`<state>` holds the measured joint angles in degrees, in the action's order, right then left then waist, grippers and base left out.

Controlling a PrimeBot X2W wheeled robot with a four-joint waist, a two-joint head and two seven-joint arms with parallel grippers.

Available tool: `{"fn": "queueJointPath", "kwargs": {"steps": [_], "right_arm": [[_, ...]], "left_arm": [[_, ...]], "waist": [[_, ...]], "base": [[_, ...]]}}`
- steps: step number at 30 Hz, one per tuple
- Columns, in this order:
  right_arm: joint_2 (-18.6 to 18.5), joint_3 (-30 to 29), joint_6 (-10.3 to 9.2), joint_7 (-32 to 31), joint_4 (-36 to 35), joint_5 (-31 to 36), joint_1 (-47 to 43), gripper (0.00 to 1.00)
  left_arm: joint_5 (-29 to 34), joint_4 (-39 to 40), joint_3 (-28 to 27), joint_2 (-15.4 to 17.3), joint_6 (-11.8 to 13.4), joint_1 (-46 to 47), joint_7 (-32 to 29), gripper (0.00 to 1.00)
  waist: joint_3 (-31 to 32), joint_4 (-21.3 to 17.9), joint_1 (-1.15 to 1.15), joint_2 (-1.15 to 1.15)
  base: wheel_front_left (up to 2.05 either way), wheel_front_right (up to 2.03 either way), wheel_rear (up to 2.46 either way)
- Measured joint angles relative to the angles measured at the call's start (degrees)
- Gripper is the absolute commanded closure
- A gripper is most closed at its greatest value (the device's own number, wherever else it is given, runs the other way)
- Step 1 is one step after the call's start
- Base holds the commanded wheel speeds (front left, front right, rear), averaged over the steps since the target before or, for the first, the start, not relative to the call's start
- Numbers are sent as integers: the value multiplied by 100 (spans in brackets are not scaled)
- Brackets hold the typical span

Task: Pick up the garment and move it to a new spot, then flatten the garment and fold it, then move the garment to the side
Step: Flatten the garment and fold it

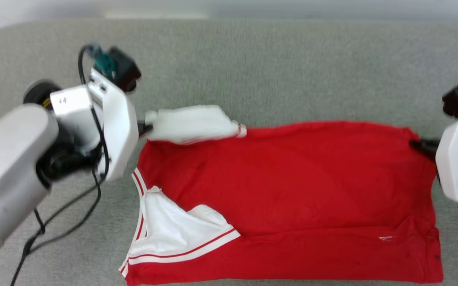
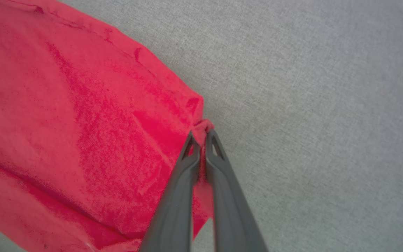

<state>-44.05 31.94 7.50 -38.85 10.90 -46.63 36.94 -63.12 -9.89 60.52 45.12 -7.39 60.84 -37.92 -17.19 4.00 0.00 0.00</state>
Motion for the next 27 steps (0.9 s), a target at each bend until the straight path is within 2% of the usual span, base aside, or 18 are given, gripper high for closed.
{"fn": "queueJointPath", "kwargs": {"steps": [4, 13, 20, 27], "right_arm": [[-58, -5, 0, 202, -45, -81, -488, 100], [-114, -97, 1, 483, -172, -287, -1775, 100], [-104, -197, 1, 593, -168, -279, -2375, 100], [73, -114, 1, 608, 35, -241, -2478, 100]], "left_arm": [[-120, 269, 111, 175, 54, -492, 112, 100], [-446, 610, 425, 490, 352, -1731, 425, 100], [-590, 537, 604, 541, 489, -2413, 739, 100], [-631, 74, 681, 363, 469, -2674, 1006, 100]], "waist": [[353, 10, -1, 0], [994, 62, -2, 0], [943, 37, -2, 0], [828, -17, -1, 0]], "base": [[0, 0, 0], [0, 0, 0], [0, 0, 0], [0, 0, 0]]}}
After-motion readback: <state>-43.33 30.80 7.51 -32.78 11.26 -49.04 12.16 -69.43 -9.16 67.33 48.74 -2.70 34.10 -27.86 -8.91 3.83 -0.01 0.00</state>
